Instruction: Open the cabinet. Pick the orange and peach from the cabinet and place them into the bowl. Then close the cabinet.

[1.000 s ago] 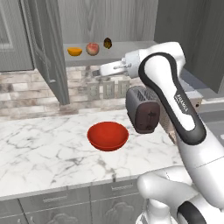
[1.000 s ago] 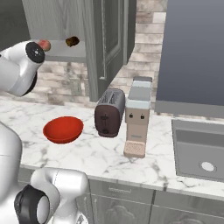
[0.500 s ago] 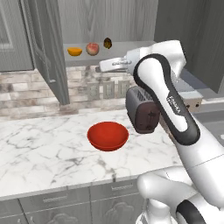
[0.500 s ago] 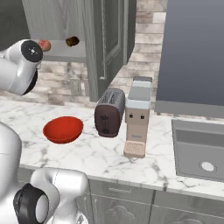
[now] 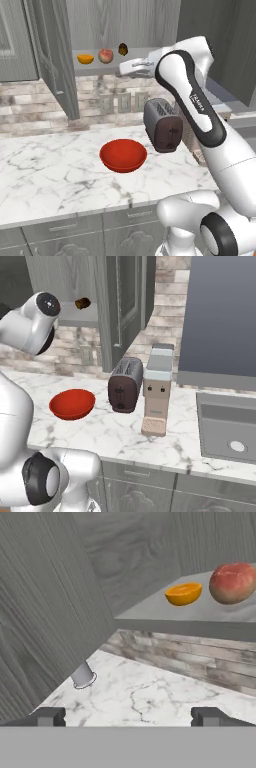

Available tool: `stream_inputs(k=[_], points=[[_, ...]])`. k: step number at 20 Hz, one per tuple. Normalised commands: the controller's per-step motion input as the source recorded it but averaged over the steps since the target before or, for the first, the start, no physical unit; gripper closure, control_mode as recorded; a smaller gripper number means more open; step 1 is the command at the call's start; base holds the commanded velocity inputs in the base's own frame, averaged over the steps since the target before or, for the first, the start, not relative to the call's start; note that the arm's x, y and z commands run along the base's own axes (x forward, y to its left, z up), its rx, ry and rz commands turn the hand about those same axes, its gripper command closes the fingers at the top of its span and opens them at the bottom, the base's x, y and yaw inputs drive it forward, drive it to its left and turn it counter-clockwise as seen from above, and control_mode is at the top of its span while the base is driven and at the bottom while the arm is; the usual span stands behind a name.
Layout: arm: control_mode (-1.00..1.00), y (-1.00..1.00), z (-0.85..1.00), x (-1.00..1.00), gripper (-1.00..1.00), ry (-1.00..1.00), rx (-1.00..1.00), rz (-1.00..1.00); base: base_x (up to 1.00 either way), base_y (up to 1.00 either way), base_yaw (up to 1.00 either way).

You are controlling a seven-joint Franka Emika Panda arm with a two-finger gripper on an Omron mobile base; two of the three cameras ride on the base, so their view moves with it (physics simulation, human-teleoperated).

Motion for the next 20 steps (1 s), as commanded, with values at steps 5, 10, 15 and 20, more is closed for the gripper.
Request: stream_inputs(k=[5, 10, 15, 20], points=[[-1.00, 0.00, 0.06, 0.18, -1.00, 0.03, -0.09, -0.01, 0.00, 0.00, 0.00], [-1.00, 0.00, 0.21, 0.11, -1.00, 0.07, -0.16, -0.09, 0.00, 0.00, 0.00], [-1.00, 0.00, 0.12, 0.06, -1.00, 0.01, -0.15, -0.13, 0.00, 0.00, 0.00], [-1.00, 0.00, 0.00, 0.16, -1.00, 0.00, -0.15, -0.10, 0.00, 0.00, 0.00]])
